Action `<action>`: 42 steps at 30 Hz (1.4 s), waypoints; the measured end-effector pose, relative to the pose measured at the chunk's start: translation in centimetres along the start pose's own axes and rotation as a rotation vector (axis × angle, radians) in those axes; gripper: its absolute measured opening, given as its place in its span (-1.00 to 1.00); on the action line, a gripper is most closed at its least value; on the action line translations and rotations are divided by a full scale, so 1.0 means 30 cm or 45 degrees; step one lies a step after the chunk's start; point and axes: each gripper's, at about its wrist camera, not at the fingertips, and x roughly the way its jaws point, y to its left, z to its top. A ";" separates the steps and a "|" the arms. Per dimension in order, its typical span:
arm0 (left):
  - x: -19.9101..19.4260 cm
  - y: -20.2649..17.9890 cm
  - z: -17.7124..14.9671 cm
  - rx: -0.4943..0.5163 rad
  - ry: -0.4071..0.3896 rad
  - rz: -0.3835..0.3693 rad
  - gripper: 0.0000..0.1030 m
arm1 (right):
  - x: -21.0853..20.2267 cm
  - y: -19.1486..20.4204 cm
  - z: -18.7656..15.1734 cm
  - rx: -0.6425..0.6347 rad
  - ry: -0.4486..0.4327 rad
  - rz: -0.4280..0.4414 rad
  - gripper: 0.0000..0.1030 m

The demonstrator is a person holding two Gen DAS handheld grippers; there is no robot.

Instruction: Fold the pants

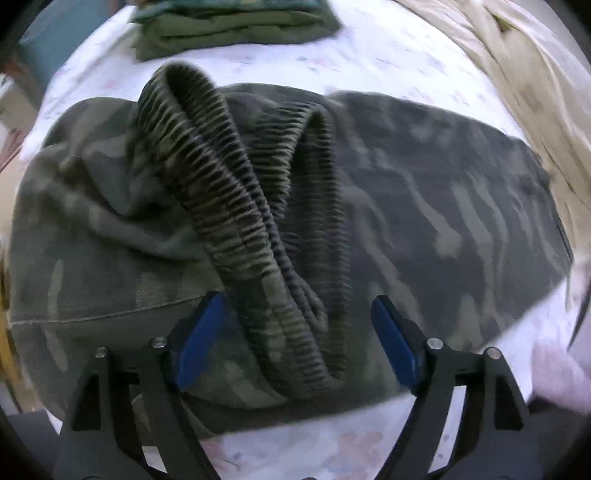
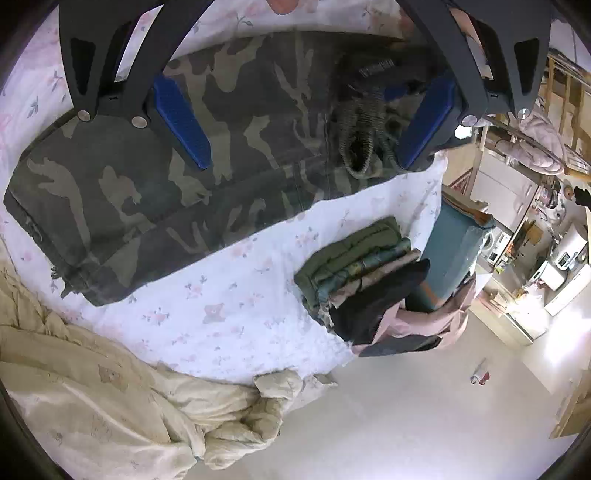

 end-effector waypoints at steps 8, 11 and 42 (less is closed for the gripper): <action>-0.264 0.173 -0.061 -0.038 -0.079 -0.286 0.59 | 0.086 0.059 -0.015 -0.068 0.083 0.011 1.00; -0.319 0.323 -0.089 -0.035 -0.178 -0.154 0.59 | 0.159 0.098 -0.026 -0.069 0.190 0.102 1.00; -0.094 0.453 -0.179 0.041 0.013 0.102 0.70 | 0.663 0.227 0.034 -0.181 0.446 -0.016 0.62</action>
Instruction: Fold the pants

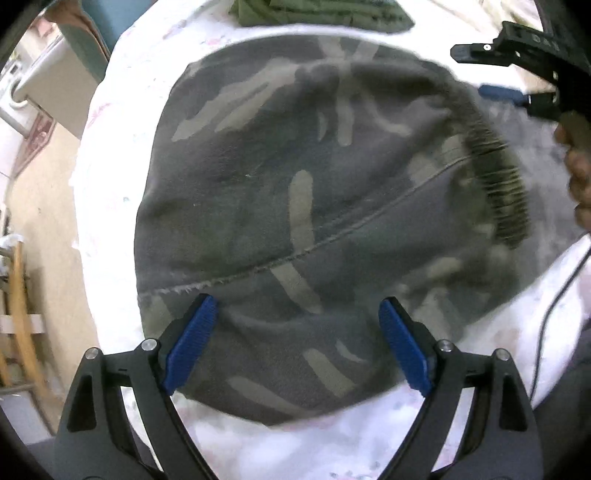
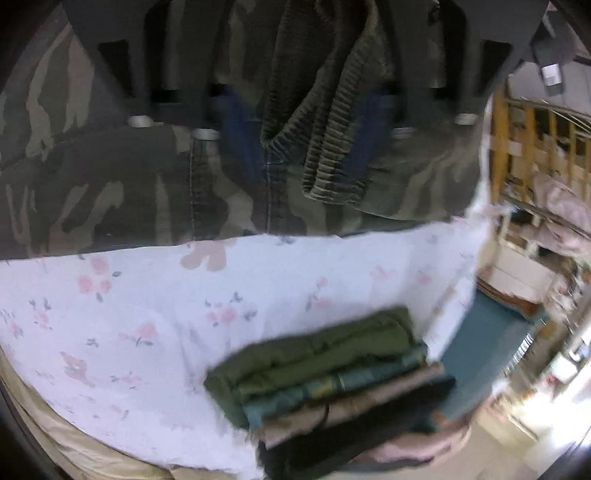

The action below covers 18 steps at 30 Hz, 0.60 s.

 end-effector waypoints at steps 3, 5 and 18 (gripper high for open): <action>-0.012 -0.033 -0.020 0.064 -0.031 0.028 0.70 | 0.041 -0.014 -0.027 0.021 0.105 -0.022 0.63; 0.009 -0.052 -0.038 0.065 0.006 0.032 0.70 | 0.097 -0.021 -0.047 0.059 0.188 0.037 0.48; 0.017 -0.021 -0.045 0.024 0.051 0.020 0.70 | 0.103 0.023 -0.056 -0.115 0.127 -0.110 0.39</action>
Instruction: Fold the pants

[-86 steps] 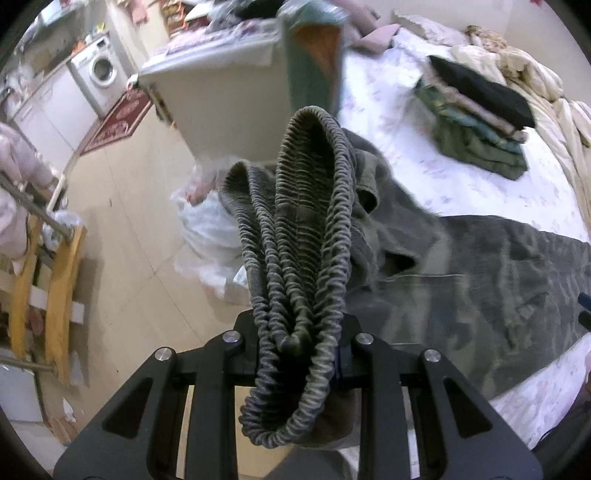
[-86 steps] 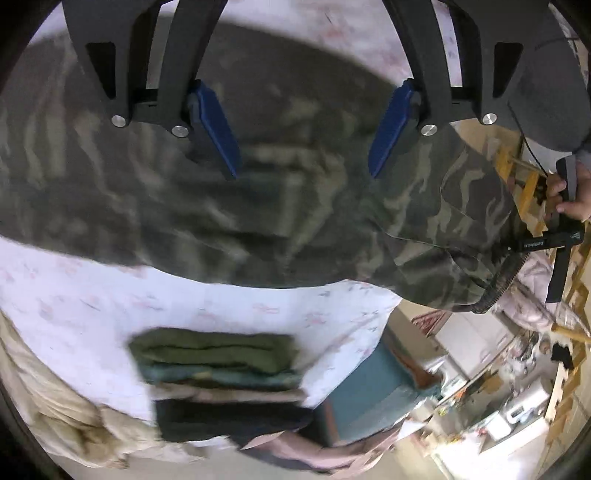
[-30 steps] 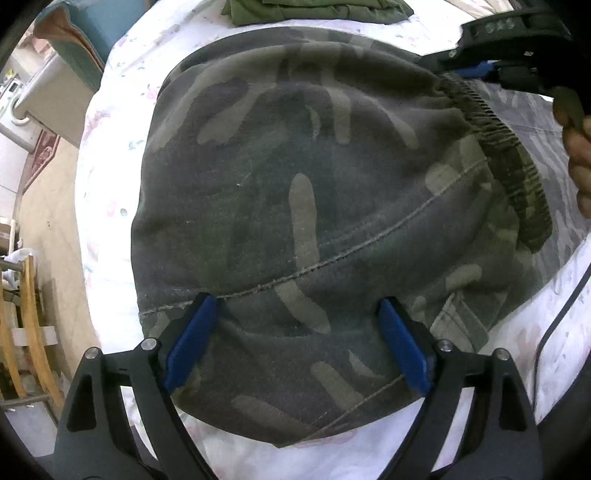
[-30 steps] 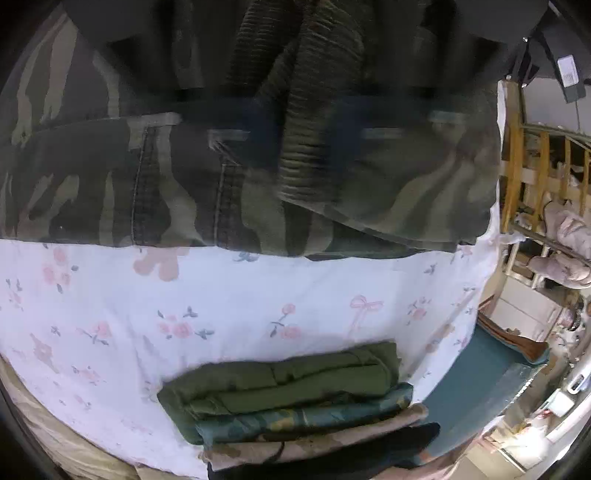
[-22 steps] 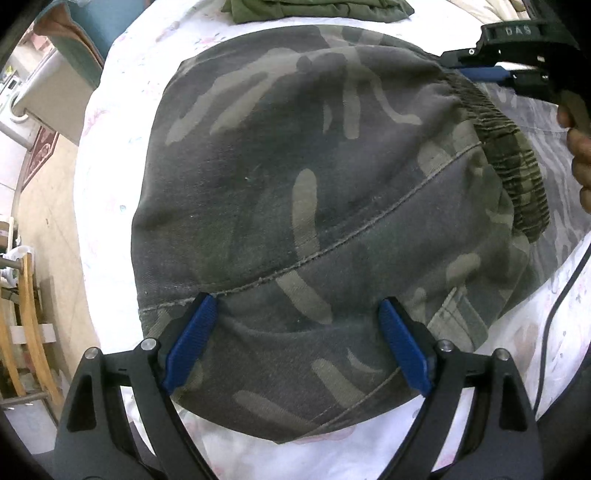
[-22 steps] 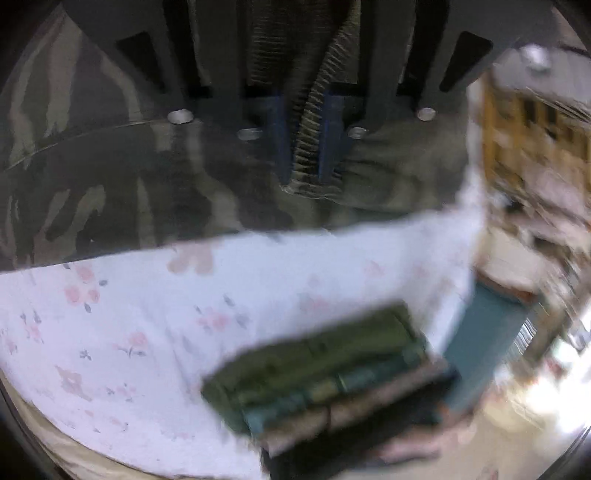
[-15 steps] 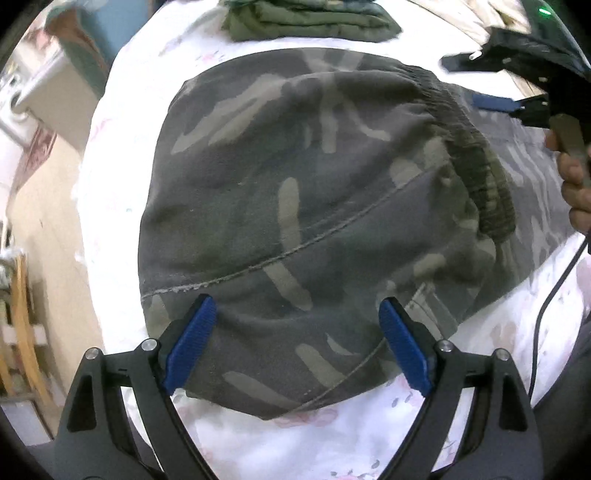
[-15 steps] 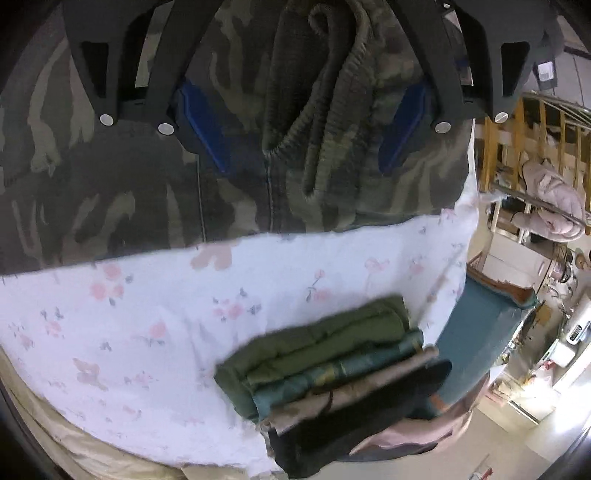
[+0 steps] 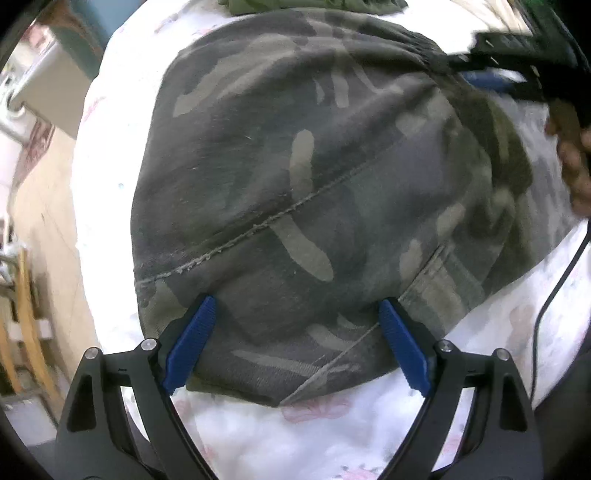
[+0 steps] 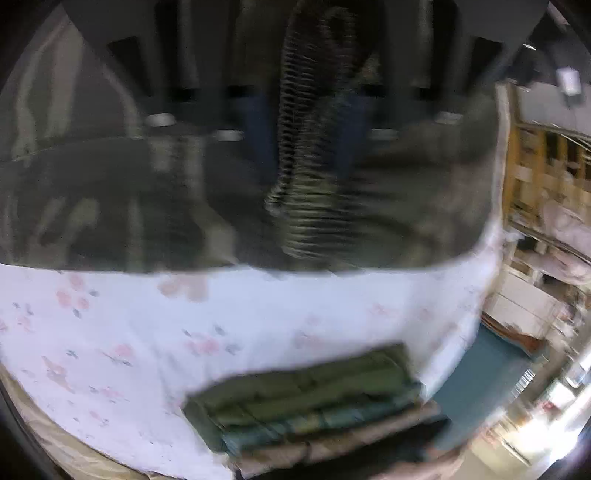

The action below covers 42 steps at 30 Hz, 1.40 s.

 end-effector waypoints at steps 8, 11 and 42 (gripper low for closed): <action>-0.093 0.063 0.052 -0.092 -0.138 0.015 0.70 | -0.146 0.013 -0.208 0.126 0.074 0.263 0.33; -0.013 0.133 0.039 -0.134 -0.043 0.032 0.70 | -0.084 0.076 -0.284 -0.026 0.124 0.126 -0.58; -0.028 0.008 0.037 -0.066 -0.104 0.054 0.70 | -0.198 0.032 -0.271 0.030 -0.016 0.124 -0.82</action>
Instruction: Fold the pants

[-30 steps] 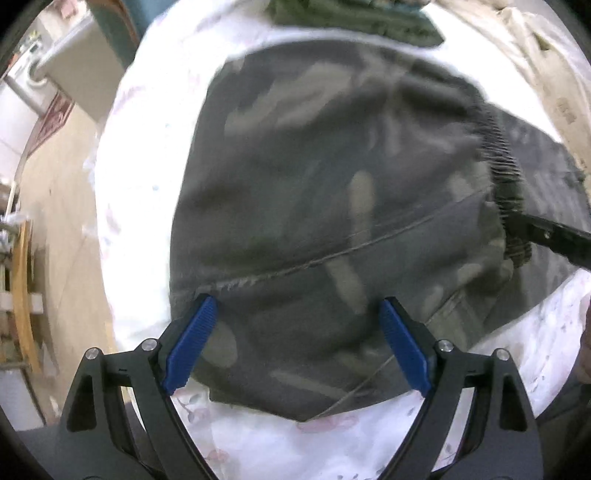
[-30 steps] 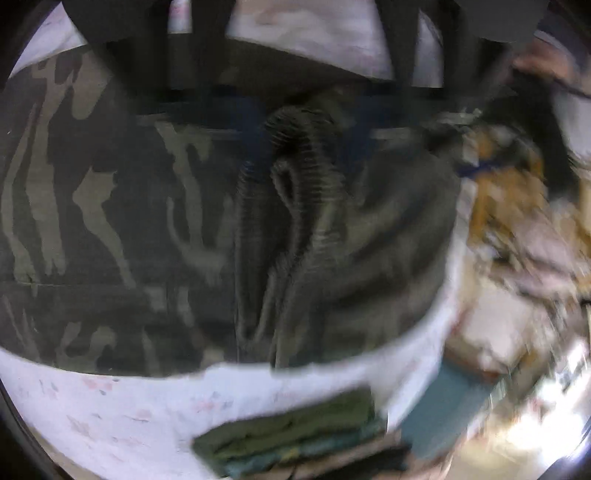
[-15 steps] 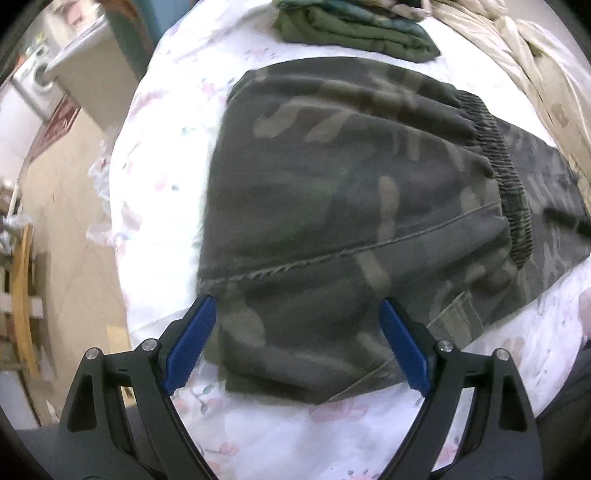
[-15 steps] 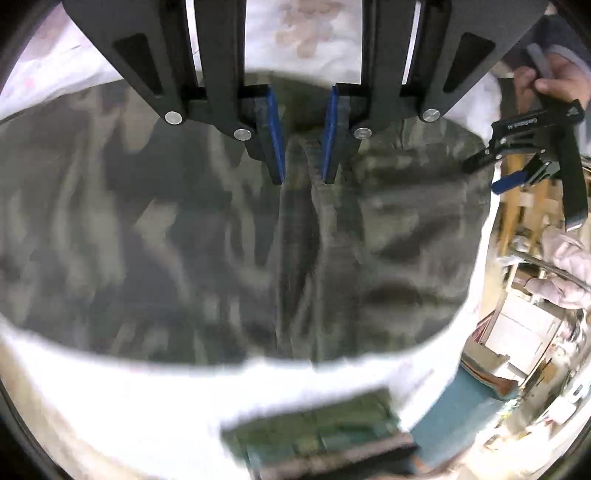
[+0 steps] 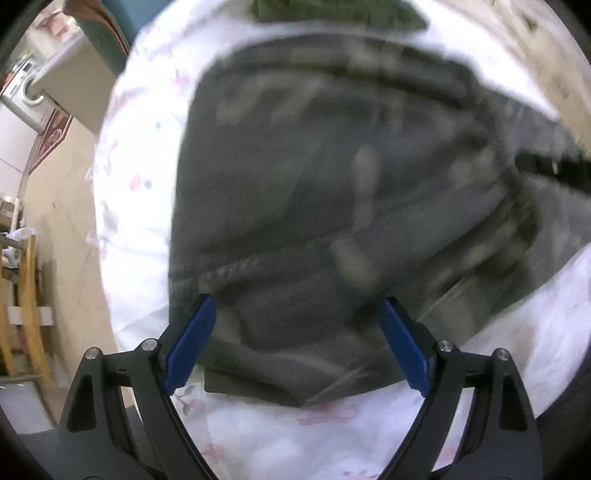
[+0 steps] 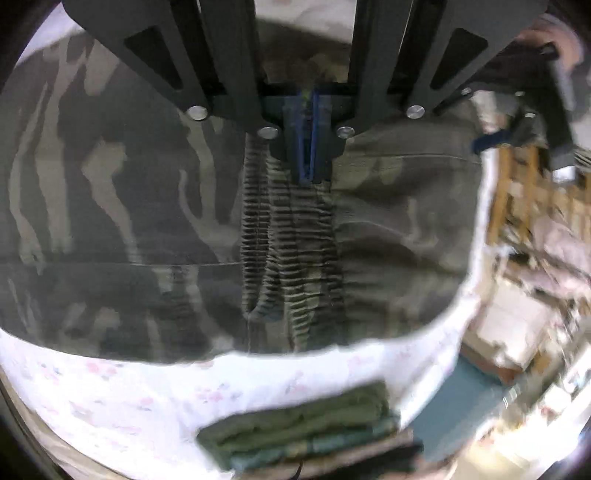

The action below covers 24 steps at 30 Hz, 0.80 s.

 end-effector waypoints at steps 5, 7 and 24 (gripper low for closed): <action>-0.129 -0.073 0.062 -0.045 -0.123 -0.137 0.70 | -0.239 -0.222 -0.146 0.351 -0.264 0.038 0.44; -0.142 -0.110 0.085 -0.035 -0.145 -0.170 0.70 | -0.315 -0.363 -0.230 0.558 -0.385 -0.025 0.47; -0.070 -0.176 0.124 0.034 -0.092 -0.130 0.70 | -0.528 -1.124 -0.443 1.369 -0.916 -0.098 0.18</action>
